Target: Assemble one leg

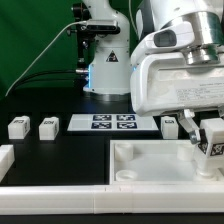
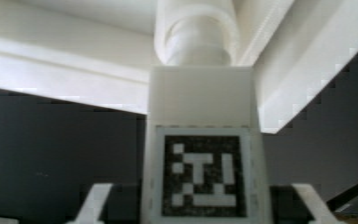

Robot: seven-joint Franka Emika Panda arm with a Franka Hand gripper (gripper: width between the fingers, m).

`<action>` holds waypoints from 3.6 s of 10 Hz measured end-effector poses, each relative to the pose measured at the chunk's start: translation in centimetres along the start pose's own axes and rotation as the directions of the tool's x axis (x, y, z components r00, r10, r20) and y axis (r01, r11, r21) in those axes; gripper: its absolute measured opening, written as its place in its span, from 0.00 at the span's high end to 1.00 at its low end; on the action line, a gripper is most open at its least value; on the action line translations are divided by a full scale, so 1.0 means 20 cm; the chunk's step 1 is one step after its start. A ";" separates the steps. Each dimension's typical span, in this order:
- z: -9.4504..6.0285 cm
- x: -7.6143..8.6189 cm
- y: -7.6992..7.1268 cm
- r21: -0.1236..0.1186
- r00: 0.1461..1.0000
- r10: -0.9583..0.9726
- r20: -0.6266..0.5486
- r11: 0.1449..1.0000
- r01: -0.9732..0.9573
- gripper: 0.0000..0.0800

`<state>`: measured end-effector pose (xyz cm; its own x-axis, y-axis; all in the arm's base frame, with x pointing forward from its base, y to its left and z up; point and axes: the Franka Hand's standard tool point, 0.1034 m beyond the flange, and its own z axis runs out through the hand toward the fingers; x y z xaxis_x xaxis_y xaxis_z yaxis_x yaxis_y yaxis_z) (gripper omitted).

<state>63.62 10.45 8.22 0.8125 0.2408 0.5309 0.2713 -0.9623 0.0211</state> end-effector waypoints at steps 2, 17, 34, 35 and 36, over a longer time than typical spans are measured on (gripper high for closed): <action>0.02 0.01 0.00 0.001 1.000 0.001 0.000 1.000 -0.001 0.63; 0.02 -0.03 -0.02 -0.010 0.999 -0.005 -0.051 1.000 0.005 0.37; -0.14 -0.03 -0.09 0.111 0.879 -0.023 0.476 0.993 -0.034 0.19; -0.14 -0.04 -0.09 0.123 0.828 -0.039 0.559 0.992 -0.037 0.19; -0.12 -0.01 -0.08 0.123 0.832 -0.036 0.554 0.992 -0.038 0.19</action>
Offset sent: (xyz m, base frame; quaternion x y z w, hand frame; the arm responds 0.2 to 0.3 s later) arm -0.0087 -0.0025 -0.0116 -0.0006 0.0200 -0.0009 0.9998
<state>61.74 11.59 10.18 0.9518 0.3055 -0.0281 0.3012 -0.9479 -0.1032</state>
